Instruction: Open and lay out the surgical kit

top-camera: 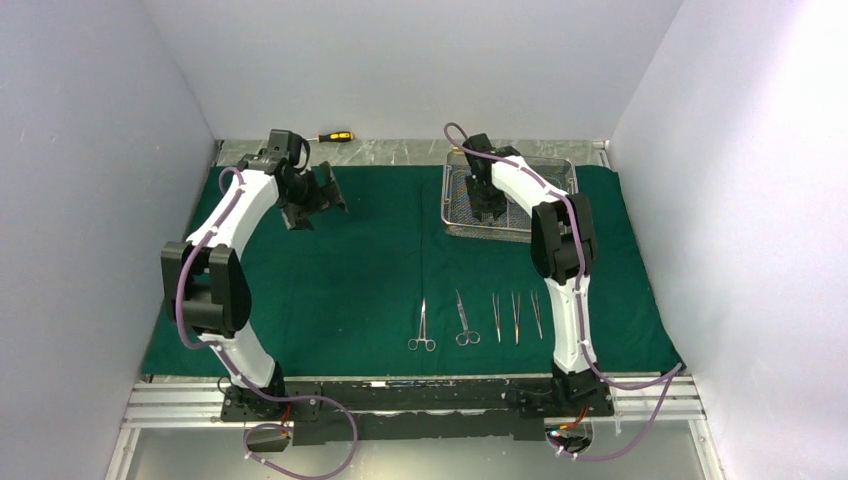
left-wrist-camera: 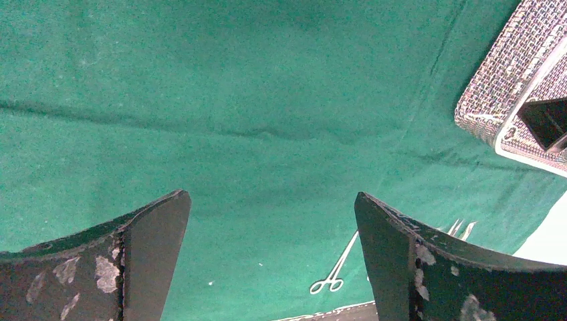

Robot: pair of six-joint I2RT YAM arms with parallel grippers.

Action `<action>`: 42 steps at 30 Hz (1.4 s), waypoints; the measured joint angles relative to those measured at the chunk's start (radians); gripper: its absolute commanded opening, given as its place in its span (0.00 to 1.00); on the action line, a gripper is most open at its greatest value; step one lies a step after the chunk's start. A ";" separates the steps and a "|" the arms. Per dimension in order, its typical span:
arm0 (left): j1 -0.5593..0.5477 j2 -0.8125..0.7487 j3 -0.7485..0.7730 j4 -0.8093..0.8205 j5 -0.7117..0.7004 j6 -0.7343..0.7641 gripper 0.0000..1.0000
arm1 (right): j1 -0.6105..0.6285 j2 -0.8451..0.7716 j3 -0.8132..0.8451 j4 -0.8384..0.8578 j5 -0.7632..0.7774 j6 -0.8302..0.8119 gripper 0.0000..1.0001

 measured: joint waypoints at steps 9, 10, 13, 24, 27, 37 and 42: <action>0.015 0.066 0.042 -0.002 0.024 0.015 0.99 | -0.048 0.030 0.013 -0.031 0.020 -0.003 0.43; 0.017 0.072 0.045 -0.002 0.026 0.015 0.99 | -0.056 0.030 0.011 -0.027 0.023 0.001 0.43; 0.023 0.087 0.049 -0.002 0.036 0.015 0.99 | -0.074 0.030 -0.003 -0.011 0.020 0.021 0.44; 0.041 0.107 0.072 -0.003 0.050 0.021 0.99 | -0.103 0.020 -0.018 0.007 0.012 0.187 0.11; 0.045 0.107 0.072 -0.003 0.055 0.021 0.99 | -0.121 0.010 -0.032 0.028 0.020 0.238 0.06; 0.053 0.107 0.072 -0.002 0.064 0.021 0.99 | -0.190 -0.057 -0.108 0.079 0.069 0.389 0.00; 0.056 0.107 0.072 -0.003 0.074 0.021 0.99 | -0.242 -0.111 -0.152 0.117 0.032 0.497 0.00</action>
